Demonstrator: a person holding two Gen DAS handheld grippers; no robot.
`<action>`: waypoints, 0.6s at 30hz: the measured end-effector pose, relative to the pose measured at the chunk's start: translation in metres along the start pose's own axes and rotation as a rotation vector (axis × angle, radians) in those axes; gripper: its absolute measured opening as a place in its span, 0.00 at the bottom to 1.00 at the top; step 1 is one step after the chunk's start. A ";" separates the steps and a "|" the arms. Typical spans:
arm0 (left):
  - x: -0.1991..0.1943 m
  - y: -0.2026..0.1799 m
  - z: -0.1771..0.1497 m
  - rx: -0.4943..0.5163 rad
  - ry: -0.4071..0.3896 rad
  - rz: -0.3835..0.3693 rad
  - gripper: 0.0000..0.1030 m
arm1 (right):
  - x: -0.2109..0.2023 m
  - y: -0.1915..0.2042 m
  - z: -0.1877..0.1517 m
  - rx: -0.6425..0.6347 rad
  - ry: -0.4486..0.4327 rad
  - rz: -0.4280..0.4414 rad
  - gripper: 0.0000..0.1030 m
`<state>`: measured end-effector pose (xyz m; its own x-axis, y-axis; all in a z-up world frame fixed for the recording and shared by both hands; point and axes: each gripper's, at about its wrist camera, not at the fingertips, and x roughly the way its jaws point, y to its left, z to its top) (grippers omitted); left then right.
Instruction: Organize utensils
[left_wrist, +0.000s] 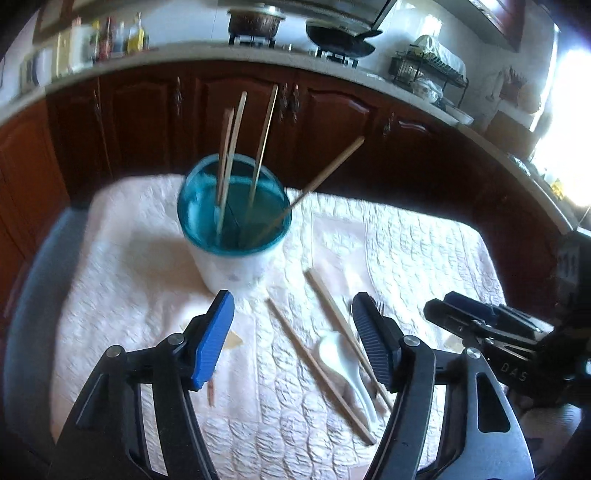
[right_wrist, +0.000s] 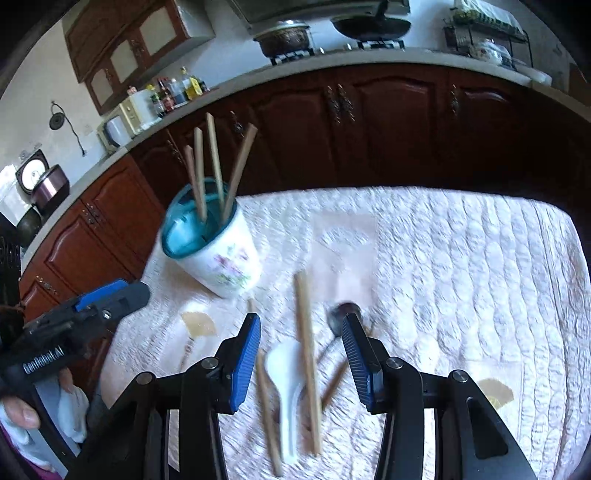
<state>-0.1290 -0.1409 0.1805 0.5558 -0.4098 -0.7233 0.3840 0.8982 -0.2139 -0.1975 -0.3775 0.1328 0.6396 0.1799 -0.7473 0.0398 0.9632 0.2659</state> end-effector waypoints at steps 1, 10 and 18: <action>0.005 0.002 -0.003 -0.002 0.014 -0.004 0.65 | 0.003 -0.006 -0.005 0.006 0.013 -0.004 0.42; 0.049 0.002 -0.037 -0.002 0.164 -0.066 0.64 | 0.042 -0.037 -0.032 0.046 0.129 0.025 0.33; 0.084 0.006 -0.042 -0.044 0.228 -0.034 0.57 | 0.091 -0.023 0.001 -0.012 0.177 0.101 0.27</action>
<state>-0.1114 -0.1634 0.0911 0.3604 -0.3980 -0.8436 0.3646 0.8926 -0.2653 -0.1392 -0.3836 0.0594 0.4952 0.3073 -0.8126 -0.0279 0.9405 0.3387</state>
